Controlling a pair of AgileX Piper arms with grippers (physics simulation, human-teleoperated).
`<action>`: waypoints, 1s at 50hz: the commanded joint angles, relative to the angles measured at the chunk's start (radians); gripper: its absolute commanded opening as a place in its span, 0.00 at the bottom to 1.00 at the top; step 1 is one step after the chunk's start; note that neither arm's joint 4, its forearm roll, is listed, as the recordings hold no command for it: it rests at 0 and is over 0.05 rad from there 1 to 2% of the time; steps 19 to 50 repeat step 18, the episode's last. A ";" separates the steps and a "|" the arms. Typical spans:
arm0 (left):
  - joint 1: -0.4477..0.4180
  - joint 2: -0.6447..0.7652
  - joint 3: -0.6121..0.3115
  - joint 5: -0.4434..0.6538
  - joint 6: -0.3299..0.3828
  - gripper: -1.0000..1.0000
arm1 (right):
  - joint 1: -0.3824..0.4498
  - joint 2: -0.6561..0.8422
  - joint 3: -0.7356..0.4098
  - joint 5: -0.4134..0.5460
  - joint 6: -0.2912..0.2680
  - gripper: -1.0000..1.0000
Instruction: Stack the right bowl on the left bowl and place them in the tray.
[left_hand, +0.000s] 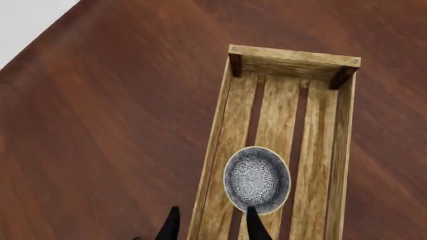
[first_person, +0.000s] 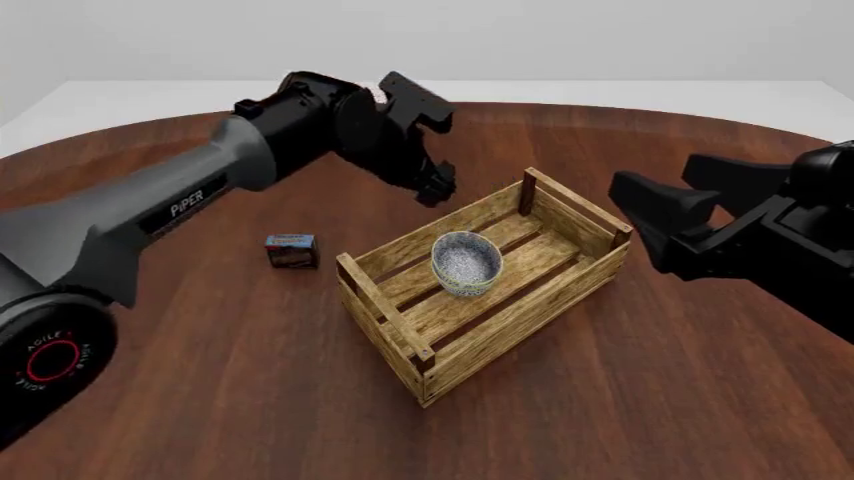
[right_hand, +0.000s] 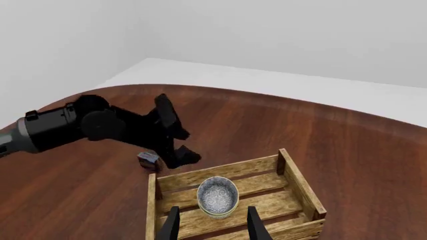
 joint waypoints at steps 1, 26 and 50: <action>0.066 -0.150 0.185 -0.095 -0.070 1.00 | 0.017 0.030 0.006 -0.018 -0.005 1.00; 0.107 -0.304 0.312 -0.191 -0.064 1.00 | 0.016 0.040 0.007 -0.024 -0.005 1.00; 0.107 -0.304 0.312 -0.191 -0.064 1.00 | 0.016 0.040 0.007 -0.024 -0.005 1.00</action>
